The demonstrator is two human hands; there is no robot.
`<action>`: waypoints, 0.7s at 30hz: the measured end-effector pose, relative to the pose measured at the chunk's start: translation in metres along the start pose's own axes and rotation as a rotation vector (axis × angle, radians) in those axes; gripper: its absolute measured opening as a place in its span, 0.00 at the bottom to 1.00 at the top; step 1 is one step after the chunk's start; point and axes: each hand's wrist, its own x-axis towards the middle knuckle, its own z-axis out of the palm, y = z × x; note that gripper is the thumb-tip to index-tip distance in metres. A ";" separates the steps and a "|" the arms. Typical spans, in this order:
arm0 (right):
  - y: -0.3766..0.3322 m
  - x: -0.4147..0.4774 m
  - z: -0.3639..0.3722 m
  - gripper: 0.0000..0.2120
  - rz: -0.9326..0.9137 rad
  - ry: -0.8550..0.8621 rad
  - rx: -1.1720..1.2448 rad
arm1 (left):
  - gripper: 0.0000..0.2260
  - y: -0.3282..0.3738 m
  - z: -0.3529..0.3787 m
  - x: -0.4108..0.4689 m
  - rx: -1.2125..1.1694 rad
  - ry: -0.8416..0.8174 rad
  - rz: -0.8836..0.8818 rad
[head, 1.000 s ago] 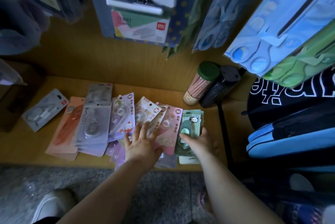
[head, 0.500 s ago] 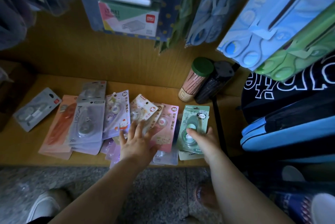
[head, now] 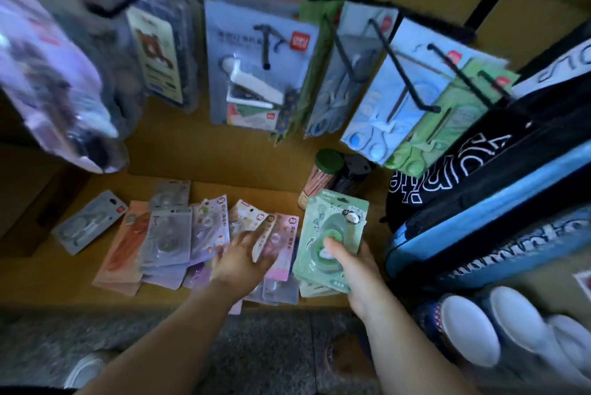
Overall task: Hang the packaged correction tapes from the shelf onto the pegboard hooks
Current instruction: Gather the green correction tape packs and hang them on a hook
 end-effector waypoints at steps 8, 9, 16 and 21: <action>-0.039 -0.108 0.008 0.23 -0.174 -0.486 0.036 | 0.27 0.062 -0.043 -0.119 -1.105 -0.222 0.070; -0.044 -0.118 0.006 0.26 -0.188 -0.521 0.036 | 0.25 0.064 -0.051 -0.130 -1.090 -0.201 0.119; -0.112 -0.186 0.013 0.16 -0.451 -0.427 0.130 | 0.19 0.127 -0.103 -0.187 -1.033 -0.024 0.412; -0.171 -0.220 0.009 0.08 -0.654 -0.284 0.186 | 0.14 0.190 -0.141 -0.207 -0.938 0.080 0.566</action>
